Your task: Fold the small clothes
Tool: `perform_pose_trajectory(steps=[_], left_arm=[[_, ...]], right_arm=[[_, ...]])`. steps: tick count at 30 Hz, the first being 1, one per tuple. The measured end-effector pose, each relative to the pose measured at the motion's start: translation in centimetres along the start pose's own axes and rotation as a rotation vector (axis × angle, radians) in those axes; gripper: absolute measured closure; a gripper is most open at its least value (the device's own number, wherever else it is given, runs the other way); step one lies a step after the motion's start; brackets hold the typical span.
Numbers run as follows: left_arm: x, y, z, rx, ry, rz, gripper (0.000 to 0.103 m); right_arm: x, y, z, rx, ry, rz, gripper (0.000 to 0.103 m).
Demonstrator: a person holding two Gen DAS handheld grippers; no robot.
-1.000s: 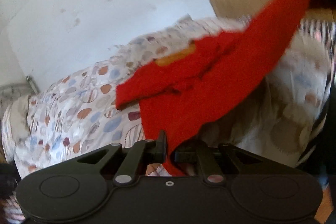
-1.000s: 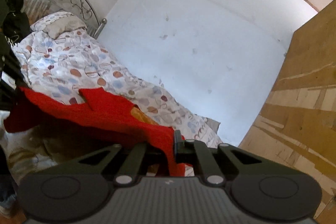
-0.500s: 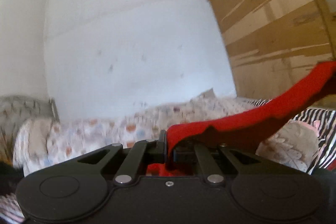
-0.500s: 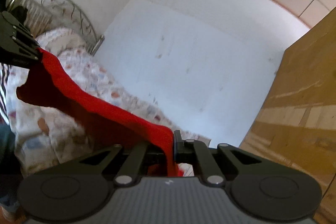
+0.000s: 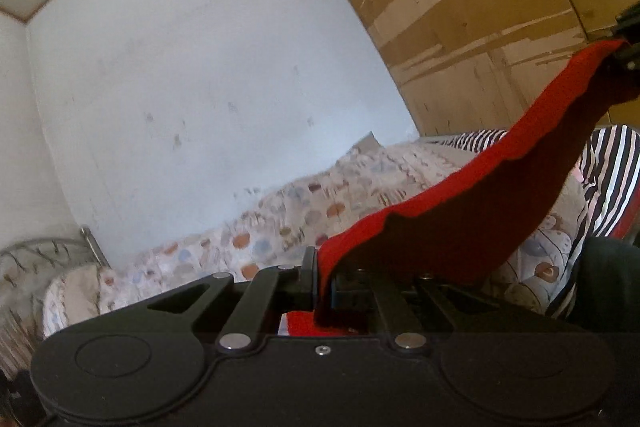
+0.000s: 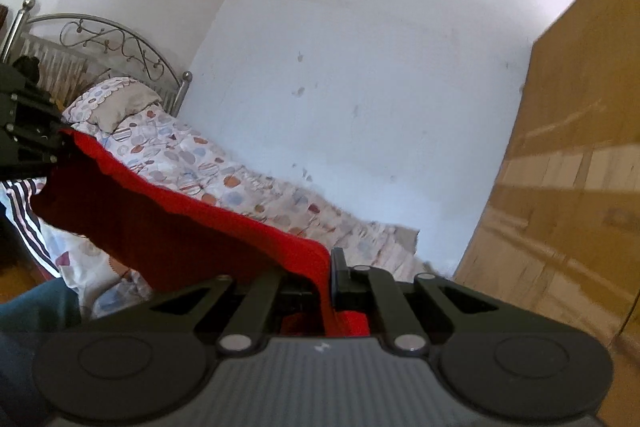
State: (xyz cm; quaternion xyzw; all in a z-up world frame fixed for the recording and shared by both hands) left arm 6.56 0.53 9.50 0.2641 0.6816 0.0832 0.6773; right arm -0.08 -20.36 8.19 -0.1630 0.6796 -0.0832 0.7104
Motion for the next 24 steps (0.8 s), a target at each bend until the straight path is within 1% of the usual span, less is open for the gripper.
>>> perform_pose_trajectory(steps=[3, 5, 7, 9, 11, 13, 15, 19, 23, 24], left_arm=[[0.0, 0.7, 2.0, -0.002, 0.003, 0.001, 0.097], [-0.5, 1.3, 3.9, 0.001, -0.013, 0.036, 0.097], [-1.3, 2.0, 6.9, 0.01, -0.029, 0.086, 0.097], [-2.0, 2.8, 10.2, 0.023, -0.026, 0.106, 0.097], [-2.5, 3.7, 14.2, 0.043, -0.009, 0.108, 0.097], [-2.7, 4.5, 17.9, 0.048, 0.006, 0.117, 0.097], [-2.5, 5.3, 21.5, 0.037, 0.026, 0.127, 0.096], [-1.5, 5.6, 27.0, 0.044, 0.061, 0.141, 0.095], [1.6, 5.4, 32.6, 0.082, 0.147, 0.111, 0.095], [2.6, 5.1, 33.4, 0.09, 0.167, 0.1, 0.095]], right_arm=[[-0.1, -0.1, 1.7, 0.001, -0.011, -0.06, 0.097], [-0.3, -0.2, 3.6, 0.004, -0.019, -0.111, 0.097], [-0.8, -1.0, 6.5, -0.001, -0.029, -0.157, 0.097], [-1.2, -1.7, 9.7, -0.013, -0.018, -0.192, 0.097], [-1.6, -2.8, 13.5, -0.038, -0.003, -0.197, 0.097], [-1.5, -3.8, 17.6, -0.061, 0.022, -0.19, 0.097], [-0.8, -4.5, 21.3, -0.071, 0.048, -0.185, 0.097], [1.3, -5.4, 27.8, -0.08, 0.113, -0.18, 0.096], [5.0, -5.5, 33.4, -0.113, 0.211, -0.115, 0.096], [6.0, -5.5, 34.5, -0.12, 0.237, -0.106, 0.096]])
Point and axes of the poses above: each gripper's, at about its wrist camera, not at the fingertips, and z roughly the way its jaws point, y to its left, x to its underside, the point moved 8 cm from there along z, roughly the way its jaws point, and after that the axes turned 8 degrees about -y, right-handed, at the moved point
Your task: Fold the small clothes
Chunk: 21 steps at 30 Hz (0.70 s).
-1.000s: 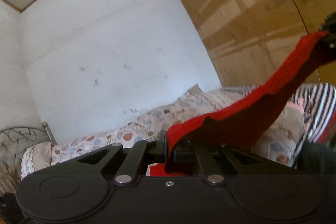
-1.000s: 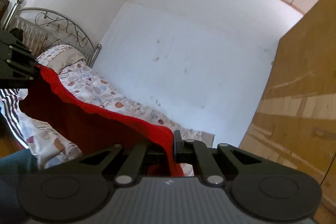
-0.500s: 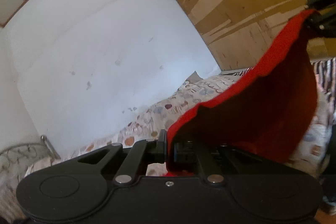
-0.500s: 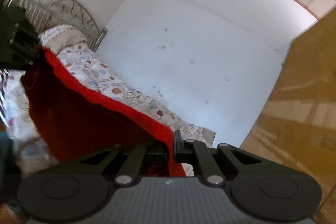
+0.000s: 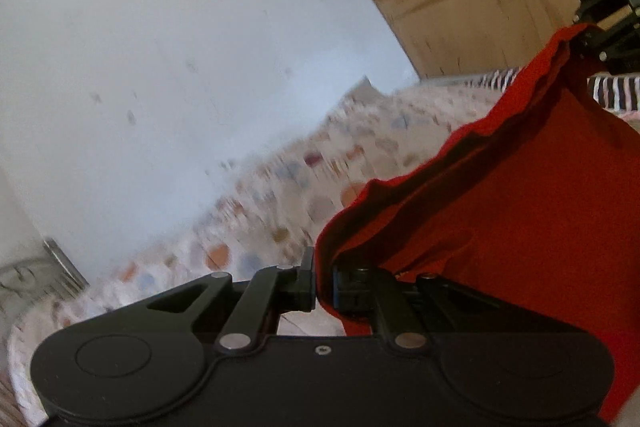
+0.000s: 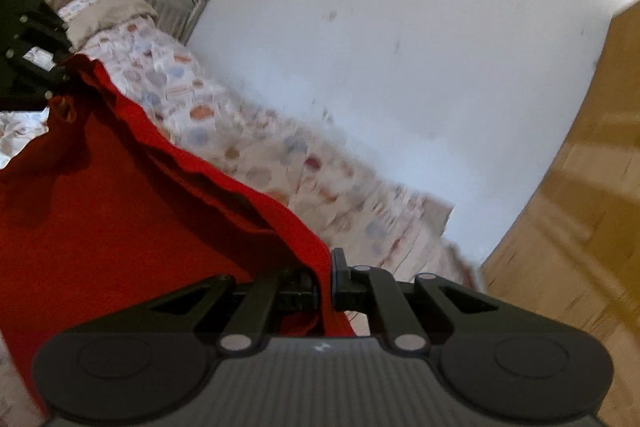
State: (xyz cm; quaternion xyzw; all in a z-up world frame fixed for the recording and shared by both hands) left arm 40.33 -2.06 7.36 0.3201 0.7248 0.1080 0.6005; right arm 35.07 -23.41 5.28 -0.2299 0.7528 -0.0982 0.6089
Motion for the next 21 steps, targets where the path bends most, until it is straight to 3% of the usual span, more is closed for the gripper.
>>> perform_pose_trajectory(steps=[3, 6, 9, 13, 14, 16, 18, 21], left_arm=[[2.1, -0.4, 3.7, 0.022, 0.066, -0.037, 0.095], [4.6, -0.8, 6.6, 0.088, 0.154, -0.141, 0.09], [7.1, -1.4, 8.3, 0.16, 0.216, -0.272, 0.087], [9.3, -1.4, 9.4, 0.178, 0.247, -0.405, 0.079], [9.6, -1.0, 9.5, 0.183, 0.255, -0.439, 0.073], [9.7, -0.4, 9.2, 0.188, 0.263, -0.491, 0.059], [9.3, 0.4, 9.0, 0.191, 0.251, -0.537, 0.031], [8.5, 2.3, 8.0, 0.166, 0.194, -0.591, 0.007]], right_arm=[[2.6, 0.4, 3.6, -0.028, 0.072, 0.035, 0.096], [4.8, 0.9, 6.2, -0.038, 0.127, 0.068, 0.095], [7.3, 1.8, 7.5, -0.008, 0.164, 0.059, 0.09], [9.1, 2.3, 7.8, -0.009, 0.188, 0.116, 0.079], [9.2, 2.1, 8.0, -0.004, 0.192, 0.117, 0.076], [9.4, 1.8, 8.2, 0.021, 0.202, 0.105, 0.05], [9.3, 1.1, 8.3, 0.042, 0.201, 0.103, 0.033], [9.3, 0.4, 8.0, 0.043, 0.204, 0.121, 0.013]])
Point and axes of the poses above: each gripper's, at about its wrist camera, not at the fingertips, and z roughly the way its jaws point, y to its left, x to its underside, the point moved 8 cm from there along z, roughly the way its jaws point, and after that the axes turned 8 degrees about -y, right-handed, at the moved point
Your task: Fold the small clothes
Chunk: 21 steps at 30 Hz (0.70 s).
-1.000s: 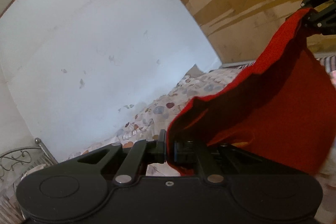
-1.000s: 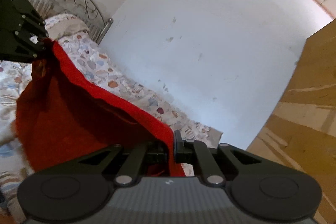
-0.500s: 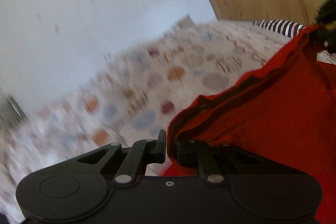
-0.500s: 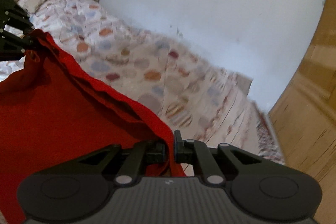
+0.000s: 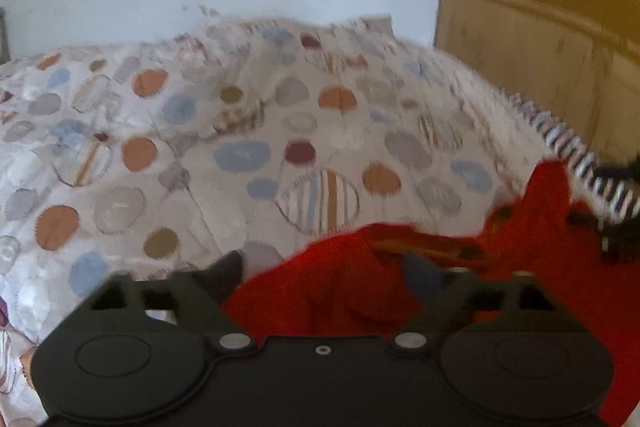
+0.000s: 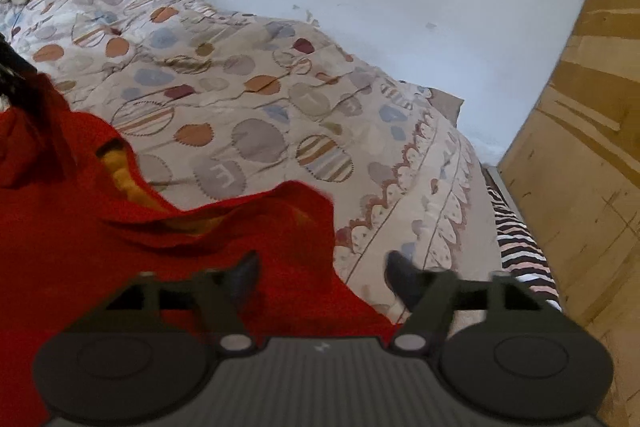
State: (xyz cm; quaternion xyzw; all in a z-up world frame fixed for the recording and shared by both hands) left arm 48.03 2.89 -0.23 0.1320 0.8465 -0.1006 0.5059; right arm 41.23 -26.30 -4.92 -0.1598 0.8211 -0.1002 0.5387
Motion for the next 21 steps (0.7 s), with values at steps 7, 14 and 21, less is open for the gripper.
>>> perform_pose_trajectory(steps=[7, 14, 21], left_arm=[[-1.4, 0.5, -3.6, 0.0, -0.102, 0.01, 0.001], [4.1, -3.5, -5.4, 0.045, -0.067, 0.267, 0.001], [7.6, -4.6, -3.2, -0.058, -0.009, 0.393, 0.001]], right_arm=[[1.1, 0.0, -2.4, -0.036, -0.001, 0.023, 0.001], [3.6, 0.9, -7.7, -0.061, -0.118, 0.144, 0.0], [6.1, 1.8, -10.5, -0.031, -0.146, 0.234, 0.0]])
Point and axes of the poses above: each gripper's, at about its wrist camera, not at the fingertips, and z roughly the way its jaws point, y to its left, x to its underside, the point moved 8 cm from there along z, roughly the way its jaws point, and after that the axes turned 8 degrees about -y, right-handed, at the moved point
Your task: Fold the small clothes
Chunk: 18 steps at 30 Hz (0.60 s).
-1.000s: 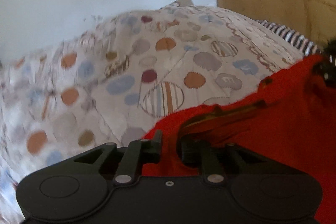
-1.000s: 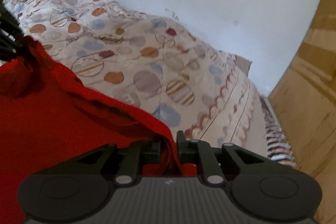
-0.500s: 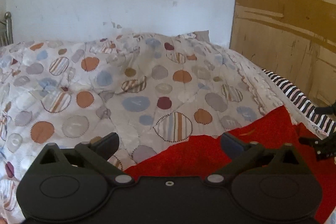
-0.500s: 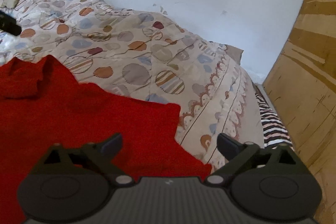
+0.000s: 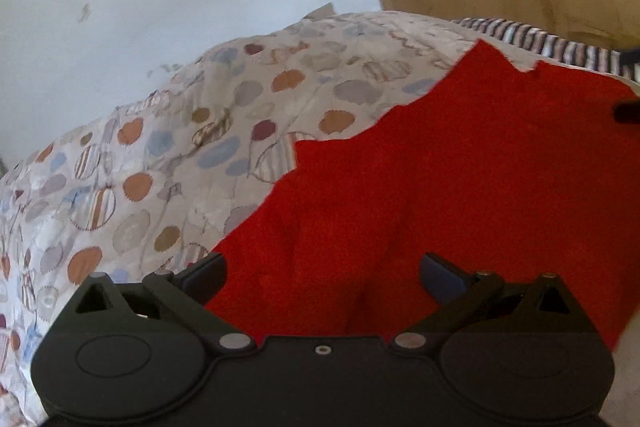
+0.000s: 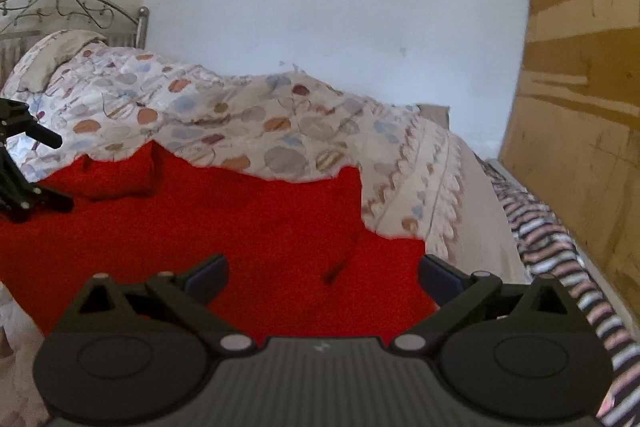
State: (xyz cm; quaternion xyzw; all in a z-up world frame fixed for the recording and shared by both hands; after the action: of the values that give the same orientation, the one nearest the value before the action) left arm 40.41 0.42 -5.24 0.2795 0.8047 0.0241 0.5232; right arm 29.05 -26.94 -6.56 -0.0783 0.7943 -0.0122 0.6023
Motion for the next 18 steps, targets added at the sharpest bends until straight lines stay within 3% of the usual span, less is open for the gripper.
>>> perform_pose_trajectory(steps=[4, 11, 14, 18], left_arm=[[0.2, 3.8, 1.4, -0.173, 0.042, -0.084, 0.001], [2.7, 11.7, 0.7, -0.335, 0.098, -0.373, 0.001], [3.7, 13.1, -0.5, -0.365, 0.107, -0.416, 0.001], [4.4, 12.9, -2.9, -0.34, 0.074, -0.498, 0.001]], right_arm=[[1.3, -0.3, -0.2, 0.015, 0.033, 0.052, 0.0], [1.9, -0.9, -0.8, 0.026, 0.038, 0.085, 0.0], [1.7, -0.9, -1.0, 0.027, 0.03, 0.088, 0.0], [0.6, -0.9, -0.7, 0.002, 0.001, 0.109, 0.0]])
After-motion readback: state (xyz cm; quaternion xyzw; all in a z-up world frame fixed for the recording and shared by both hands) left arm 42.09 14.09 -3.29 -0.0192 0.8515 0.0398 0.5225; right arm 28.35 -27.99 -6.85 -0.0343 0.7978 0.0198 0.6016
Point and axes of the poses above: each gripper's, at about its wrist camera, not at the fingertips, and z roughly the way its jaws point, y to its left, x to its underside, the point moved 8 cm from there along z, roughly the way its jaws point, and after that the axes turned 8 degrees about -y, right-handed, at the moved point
